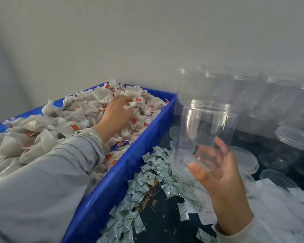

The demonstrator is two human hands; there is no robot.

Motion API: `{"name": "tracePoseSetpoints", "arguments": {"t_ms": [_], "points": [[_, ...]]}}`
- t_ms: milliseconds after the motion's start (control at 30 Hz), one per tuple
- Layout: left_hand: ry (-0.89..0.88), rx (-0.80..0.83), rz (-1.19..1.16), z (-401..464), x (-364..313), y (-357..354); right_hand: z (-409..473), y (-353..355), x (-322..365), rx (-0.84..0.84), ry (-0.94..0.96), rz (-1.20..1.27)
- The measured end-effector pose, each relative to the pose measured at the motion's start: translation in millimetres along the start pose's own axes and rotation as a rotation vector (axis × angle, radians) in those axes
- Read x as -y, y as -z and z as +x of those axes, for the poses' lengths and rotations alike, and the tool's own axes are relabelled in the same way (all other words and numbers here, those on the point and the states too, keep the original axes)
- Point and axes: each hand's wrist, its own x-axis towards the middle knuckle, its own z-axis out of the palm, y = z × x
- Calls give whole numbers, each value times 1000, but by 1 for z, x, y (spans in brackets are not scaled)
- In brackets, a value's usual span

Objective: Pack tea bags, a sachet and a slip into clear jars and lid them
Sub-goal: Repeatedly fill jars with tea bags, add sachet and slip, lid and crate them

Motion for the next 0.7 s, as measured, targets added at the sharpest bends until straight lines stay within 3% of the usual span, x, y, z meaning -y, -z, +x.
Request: {"name": "tracePoseSetpoints", "arguments": {"t_ms": [200, 467, 600, 700], "points": [[-13, 223, 200, 13, 56, -22, -42, -38, -34, 137, -129, -52], [-14, 198, 315, 20, 60, -29, -56, -54, -67, 178, -224, -73], [-2, 320, 308, 11, 60, -33, -56, -58, -70, 229, -252, -106], [39, 270, 288, 9, 58, -33, -54, -60, -69, 280, -252, -107]]}}
